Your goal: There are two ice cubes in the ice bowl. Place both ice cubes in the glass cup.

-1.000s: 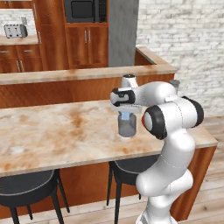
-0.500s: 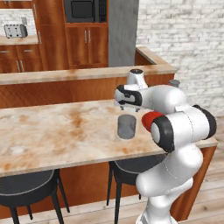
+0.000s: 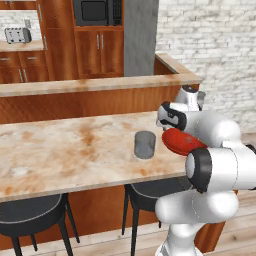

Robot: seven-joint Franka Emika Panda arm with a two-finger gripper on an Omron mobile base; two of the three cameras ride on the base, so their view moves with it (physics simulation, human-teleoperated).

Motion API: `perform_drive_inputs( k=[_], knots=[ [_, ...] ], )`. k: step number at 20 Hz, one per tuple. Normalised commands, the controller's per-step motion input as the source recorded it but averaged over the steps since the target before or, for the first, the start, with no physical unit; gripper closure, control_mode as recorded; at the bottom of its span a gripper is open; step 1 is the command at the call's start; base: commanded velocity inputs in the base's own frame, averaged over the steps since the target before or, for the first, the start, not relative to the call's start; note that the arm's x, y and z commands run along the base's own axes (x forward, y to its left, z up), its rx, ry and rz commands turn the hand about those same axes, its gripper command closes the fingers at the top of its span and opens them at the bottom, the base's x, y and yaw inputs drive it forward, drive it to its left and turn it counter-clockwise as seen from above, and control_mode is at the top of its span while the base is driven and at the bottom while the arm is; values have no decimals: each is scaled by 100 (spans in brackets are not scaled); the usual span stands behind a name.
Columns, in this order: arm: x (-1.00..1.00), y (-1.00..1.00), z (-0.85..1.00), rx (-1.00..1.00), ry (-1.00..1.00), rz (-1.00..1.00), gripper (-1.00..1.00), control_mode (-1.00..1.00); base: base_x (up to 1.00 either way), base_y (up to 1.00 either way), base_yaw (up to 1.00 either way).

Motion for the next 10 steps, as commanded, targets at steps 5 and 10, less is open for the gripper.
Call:
perform_drive_inputs(
  k=[5,10],
  knots=[
    [-6,-100,0,0,4,0,-100,-100,0,0,0],
    [2,-87,-25,0,7,0,-100,-100,0,0,0]
  ],
)
